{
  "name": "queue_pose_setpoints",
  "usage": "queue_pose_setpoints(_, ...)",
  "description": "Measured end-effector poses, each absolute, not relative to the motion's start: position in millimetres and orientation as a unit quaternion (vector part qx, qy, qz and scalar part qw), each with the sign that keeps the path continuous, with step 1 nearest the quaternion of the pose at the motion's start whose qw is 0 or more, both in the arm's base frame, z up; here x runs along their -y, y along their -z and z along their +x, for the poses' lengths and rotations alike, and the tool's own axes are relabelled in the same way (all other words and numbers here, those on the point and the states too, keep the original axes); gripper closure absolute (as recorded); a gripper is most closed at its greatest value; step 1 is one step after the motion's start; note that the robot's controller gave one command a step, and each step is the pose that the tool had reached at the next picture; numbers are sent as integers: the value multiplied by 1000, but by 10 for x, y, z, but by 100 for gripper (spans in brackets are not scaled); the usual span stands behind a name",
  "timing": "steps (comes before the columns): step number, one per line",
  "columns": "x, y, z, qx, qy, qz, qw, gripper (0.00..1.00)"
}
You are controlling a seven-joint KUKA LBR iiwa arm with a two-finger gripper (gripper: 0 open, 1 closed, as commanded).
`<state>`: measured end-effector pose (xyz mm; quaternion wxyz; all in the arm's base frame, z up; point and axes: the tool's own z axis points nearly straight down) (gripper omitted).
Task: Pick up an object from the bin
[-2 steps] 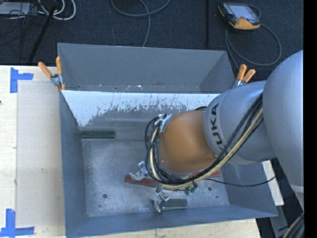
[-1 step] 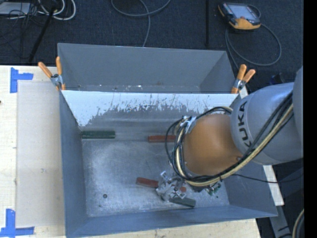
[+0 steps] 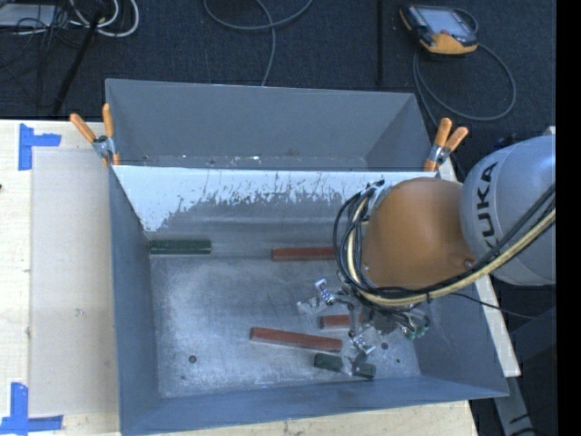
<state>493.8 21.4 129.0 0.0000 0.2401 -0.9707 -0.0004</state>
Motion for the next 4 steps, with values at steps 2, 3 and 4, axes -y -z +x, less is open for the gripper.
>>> queue_pose_setpoints(2,-164,-772,4901,986,0,164,8,100)
queue_pose_setpoints(3,-164,-772,4902,987,0,164,7,100)
queue_pose_setpoints(4,-29,-2255,5358,948,1,318,0,100)
